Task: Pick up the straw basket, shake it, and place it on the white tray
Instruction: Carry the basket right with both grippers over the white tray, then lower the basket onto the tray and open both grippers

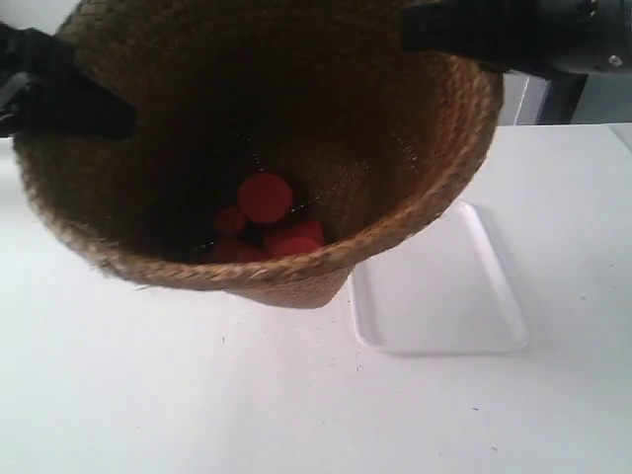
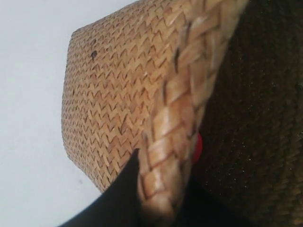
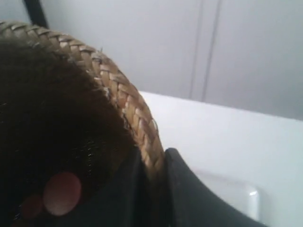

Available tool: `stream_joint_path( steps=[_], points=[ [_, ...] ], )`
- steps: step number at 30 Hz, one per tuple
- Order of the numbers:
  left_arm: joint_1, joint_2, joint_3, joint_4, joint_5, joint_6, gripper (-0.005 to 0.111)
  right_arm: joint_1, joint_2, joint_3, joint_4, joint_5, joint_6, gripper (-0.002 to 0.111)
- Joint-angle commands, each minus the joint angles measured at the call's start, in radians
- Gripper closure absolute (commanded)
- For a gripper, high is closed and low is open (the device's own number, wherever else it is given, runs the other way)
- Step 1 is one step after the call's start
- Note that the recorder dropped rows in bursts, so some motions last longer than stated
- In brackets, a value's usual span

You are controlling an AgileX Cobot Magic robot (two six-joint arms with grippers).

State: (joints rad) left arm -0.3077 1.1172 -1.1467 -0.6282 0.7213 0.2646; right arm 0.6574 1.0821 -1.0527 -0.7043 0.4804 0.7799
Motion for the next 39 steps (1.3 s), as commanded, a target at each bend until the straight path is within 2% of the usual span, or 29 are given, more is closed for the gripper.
stream_joint_path(
  steps=[1, 5, 9, 12, 15, 28, 39],
  points=[
    [-0.131, 0.09, -0.093, 0.003, -0.029, 0.018, 0.107, -0.022, -0.011, -0.009, -0.33, 0.209, 0.212, 0.108],
    [-0.212, 0.224, -0.206, 0.202, -0.022, -0.144, 0.107, -0.022, 0.003, -0.023, -0.329, 0.37, 0.176, 0.108],
    [-0.24, 0.36, -0.316, 0.326, 0.129, -0.265, 0.107, -0.059, 0.039, -0.055, -0.266, 0.534, 0.122, 0.108],
    [-0.24, 0.427, -0.401, 0.322, 0.225, -0.265, 0.107, -0.122, 0.065, -0.089, -0.139, 0.569, 0.001, 0.108],
    [-0.24, 0.464, -0.478, 0.319, 0.232, -0.265, 0.107, -0.19, 0.085, -0.112, -0.052, 0.576, -0.078, 0.108],
    [-0.243, 0.599, -0.521, 0.3, 0.101, -0.242, 0.107, -0.37, 0.174, -0.114, -0.043, 0.457, -0.106, 0.108],
    [-0.243, 0.702, -0.603, 0.247, 0.084, -0.186, 0.107, -0.438, 0.288, -0.134, -0.028, 0.403, -0.124, 0.108]
  ],
)
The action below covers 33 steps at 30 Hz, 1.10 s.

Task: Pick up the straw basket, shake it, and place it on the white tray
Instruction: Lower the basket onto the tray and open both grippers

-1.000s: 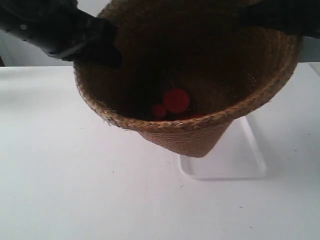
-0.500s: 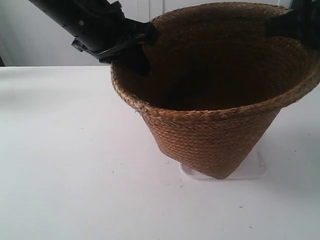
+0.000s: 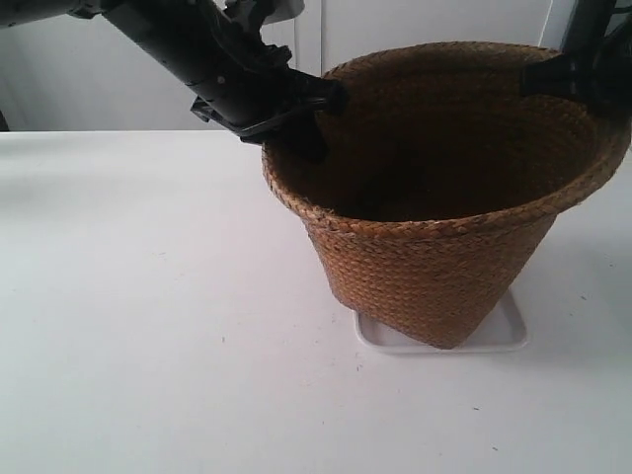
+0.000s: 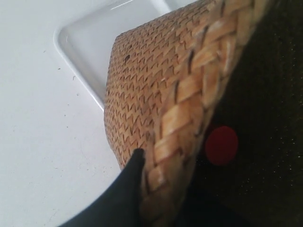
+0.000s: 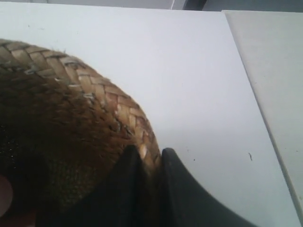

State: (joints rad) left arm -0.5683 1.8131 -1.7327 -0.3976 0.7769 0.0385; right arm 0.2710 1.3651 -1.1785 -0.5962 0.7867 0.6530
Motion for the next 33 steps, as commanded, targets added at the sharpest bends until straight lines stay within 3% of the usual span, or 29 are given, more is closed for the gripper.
stream_joint_path(
  steps=[1, 6, 10, 13, 18, 22, 24, 33],
  points=[
    [0.018, 0.012, -0.02, 0.004, 0.026, 0.048, 0.107, -0.052, 0.004, -0.008, -0.136, 0.089, 0.003, 0.108],
    [0.018, 0.029, -0.02, 0.002, 0.024, 0.073, 0.107, -0.052, 0.004, -0.008, -0.088, 0.044, 0.003, 0.105],
    [0.018, 0.029, -0.02, 0.002, 0.024, 0.073, 0.105, -0.052, 0.004, -0.008, -0.065, 0.023, -0.004, 0.088],
    [0.018, 0.029, -0.02, 0.002, 0.024, 0.073, 0.093, -0.052, 0.004, -0.008, -0.041, 0.013, -0.023, 0.07],
    [0.018, 0.029, -0.02, 0.002, 0.03, 0.073, 0.064, -0.052, 0.004, -0.008, 0.011, -0.008, -0.064, 0.044],
    [0.018, 0.029, -0.02, -0.025, 0.037, 0.073, 0.033, -0.052, 0.004, -0.008, 0.019, -0.014, -0.072, 0.04],
    [0.018, 0.029, -0.02, -0.019, 0.045, 0.082, 0.027, -0.052, 0.004, -0.008, 0.021, -0.033, -0.072, 0.04],
    [0.018, 0.022, -0.037, -0.022, 0.015, 0.101, 0.027, -0.05, 0.004, -0.008, 0.033, -0.12, -0.066, 0.04]
  ],
)
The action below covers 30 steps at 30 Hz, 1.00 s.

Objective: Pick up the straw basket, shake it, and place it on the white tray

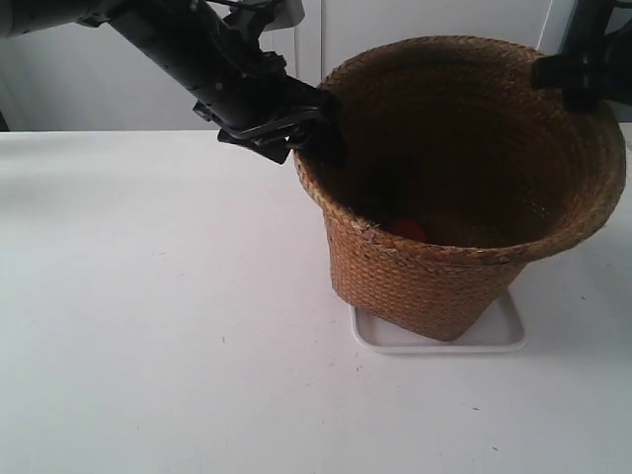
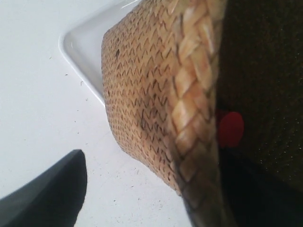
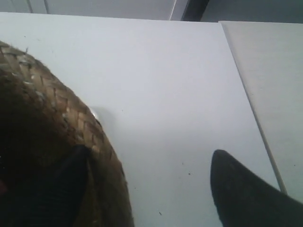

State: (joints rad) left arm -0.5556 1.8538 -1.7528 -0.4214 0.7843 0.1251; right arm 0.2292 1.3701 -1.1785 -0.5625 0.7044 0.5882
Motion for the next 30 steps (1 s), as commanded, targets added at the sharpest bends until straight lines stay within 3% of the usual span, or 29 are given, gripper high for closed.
stream_joint_path(
  steps=[1, 6, 11, 16, 24, 30],
  points=[
    [0.005, -0.018, -0.031, 0.002, 0.017, 0.014, 0.027, -0.008, 0.0, -0.008, 0.025, -0.05, -0.001, 0.04],
    [0.005, -0.021, -0.099, 0.009, 0.028, 0.025, 0.027, -0.008, -0.016, -0.008, 0.055, -0.103, -0.005, 0.042],
    [0.005, -0.028, -0.11, 0.038, -0.027, 0.052, 0.027, -0.008, -0.071, -0.008, 0.055, -0.156, -0.01, 0.056],
    [0.008, -0.051, -0.11, 0.063, -0.079, 0.059, 0.027, -0.008, -0.141, -0.008, 0.042, -0.217, -0.047, 0.061],
    [0.009, -0.164, -0.11, 0.224, -0.095, 0.015, 0.027, -0.008, -0.279, 0.003, 0.016, -0.228, -0.032, 0.083],
    [0.026, -0.323, -0.104, 0.307, 0.02, -0.055, 0.027, -0.008, -0.48, 0.085, -0.038, -0.297, 0.021, 0.084]
  ],
)
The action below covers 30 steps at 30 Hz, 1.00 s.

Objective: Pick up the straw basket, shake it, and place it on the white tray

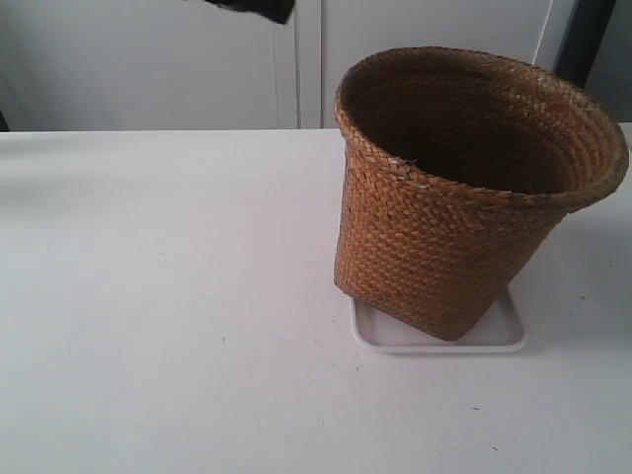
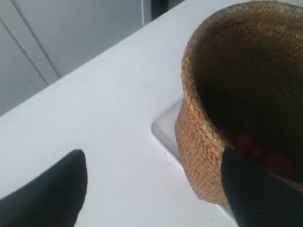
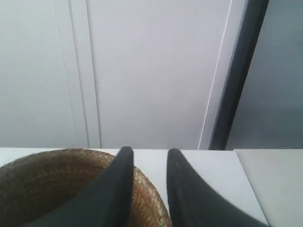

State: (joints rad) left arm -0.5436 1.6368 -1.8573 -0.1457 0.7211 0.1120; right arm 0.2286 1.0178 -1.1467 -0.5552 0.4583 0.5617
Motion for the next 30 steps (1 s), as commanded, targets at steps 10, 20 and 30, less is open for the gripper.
stream_joint_path(
  steps=[10, 20, 30],
  points=[
    [0.012, -0.558, 0.408, -0.118, -0.23, 0.019, 0.027, -0.008, -0.647, 0.193, -0.054, -0.082, 0.124, 0.084],
    [0.012, -1.068, 1.098, -0.246, -0.747, 0.094, 0.027, -0.008, -1.018, 0.2, -0.031, 0.113, 0.161, 0.084],
    [0.012, -1.372, 1.565, -0.192, -1.025, 0.083, 0.027, -0.008, -1.018, 0.197, 0.017, 0.389, 0.161, 0.084]
  ],
)
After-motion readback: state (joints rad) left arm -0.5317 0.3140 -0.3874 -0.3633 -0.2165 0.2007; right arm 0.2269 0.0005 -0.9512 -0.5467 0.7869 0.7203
